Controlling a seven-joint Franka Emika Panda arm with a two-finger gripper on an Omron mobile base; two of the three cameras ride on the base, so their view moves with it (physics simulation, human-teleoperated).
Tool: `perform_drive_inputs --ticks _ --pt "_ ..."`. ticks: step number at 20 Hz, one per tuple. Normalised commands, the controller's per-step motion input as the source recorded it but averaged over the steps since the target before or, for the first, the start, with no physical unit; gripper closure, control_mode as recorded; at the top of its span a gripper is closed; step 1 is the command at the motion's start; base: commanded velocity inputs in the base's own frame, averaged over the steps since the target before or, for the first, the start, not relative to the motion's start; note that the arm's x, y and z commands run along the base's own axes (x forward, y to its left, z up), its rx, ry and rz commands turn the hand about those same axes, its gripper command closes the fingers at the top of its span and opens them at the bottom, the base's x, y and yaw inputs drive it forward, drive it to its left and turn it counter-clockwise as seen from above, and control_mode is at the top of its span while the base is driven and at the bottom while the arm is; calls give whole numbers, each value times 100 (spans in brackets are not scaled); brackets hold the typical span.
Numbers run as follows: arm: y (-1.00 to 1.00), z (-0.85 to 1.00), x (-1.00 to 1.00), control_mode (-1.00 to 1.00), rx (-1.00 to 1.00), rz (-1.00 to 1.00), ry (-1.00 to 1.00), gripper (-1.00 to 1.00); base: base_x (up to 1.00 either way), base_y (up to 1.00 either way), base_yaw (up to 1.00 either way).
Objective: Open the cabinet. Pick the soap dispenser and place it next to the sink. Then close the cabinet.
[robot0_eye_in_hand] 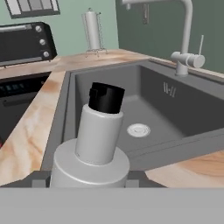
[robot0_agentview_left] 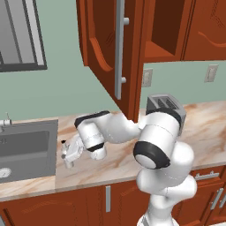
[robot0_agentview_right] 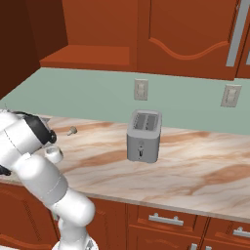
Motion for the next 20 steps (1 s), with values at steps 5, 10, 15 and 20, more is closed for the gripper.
perform_drive_inputs --ticks 5,10,15,20 --pt "10 -12 2 -100 0 0 -13 100 0 0 0" --pt "1 -12 0 -100 0 0 -16 100 0 0 0" --pt "0 -21 0 -100 0 0 -9 100 0 0 0" --pt "-5 -29 -2 -100 0 0 -6 100 0 0 0"
